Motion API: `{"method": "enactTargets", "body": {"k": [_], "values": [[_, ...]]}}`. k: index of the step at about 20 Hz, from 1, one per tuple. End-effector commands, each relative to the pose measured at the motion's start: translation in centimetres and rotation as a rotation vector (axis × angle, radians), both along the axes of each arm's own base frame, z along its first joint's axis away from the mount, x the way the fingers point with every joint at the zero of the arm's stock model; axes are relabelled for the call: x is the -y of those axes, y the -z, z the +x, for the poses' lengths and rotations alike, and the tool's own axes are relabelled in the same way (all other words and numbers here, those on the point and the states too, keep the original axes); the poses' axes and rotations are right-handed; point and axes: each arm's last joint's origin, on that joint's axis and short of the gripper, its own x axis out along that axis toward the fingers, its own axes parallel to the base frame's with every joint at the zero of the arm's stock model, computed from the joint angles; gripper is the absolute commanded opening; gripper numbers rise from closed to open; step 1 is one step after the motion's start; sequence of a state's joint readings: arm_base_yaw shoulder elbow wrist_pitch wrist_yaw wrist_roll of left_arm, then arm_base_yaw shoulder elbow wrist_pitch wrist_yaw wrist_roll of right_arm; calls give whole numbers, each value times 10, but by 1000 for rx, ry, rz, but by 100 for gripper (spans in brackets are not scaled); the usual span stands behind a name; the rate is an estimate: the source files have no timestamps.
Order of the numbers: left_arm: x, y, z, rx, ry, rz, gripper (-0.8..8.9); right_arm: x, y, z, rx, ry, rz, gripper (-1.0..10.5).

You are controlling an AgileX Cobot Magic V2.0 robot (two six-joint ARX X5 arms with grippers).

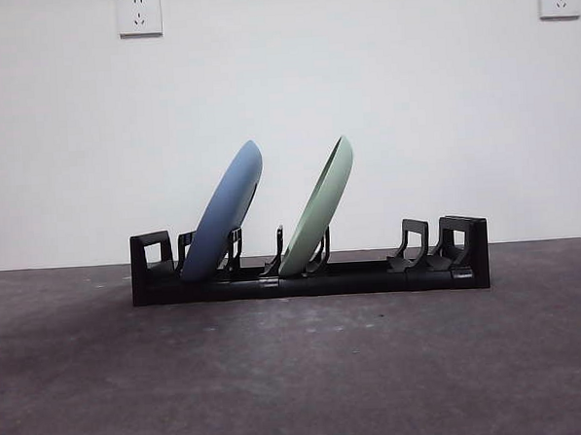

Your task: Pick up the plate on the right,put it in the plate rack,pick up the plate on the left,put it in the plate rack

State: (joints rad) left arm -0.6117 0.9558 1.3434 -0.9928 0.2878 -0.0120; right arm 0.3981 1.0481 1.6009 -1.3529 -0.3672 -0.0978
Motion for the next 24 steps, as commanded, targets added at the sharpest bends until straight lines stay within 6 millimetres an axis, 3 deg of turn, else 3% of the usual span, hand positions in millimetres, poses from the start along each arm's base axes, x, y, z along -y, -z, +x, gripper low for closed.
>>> {"method": "enactTargets", "body": {"k": [1,2,4,5,15,24], "values": [[0,0,0,4,4,1,215,0,2,-1,-18,-8,-11,315],[1,0,0,9,11,9,204,0,2,-1,-18,-9,-12,243],[0,1,0,20,25,27,-18,0,2,-1,-16,-11,-13,28],[0,1,0,25,30,31,-7,0,2,-1,-14,-12,-16,-16],[1,1,0,22,30,33,-4,0,3,2,-38,27,-9,3],[4,3,5,15,29,38,-4,1,6,10,-10,132,-120,3]]}}
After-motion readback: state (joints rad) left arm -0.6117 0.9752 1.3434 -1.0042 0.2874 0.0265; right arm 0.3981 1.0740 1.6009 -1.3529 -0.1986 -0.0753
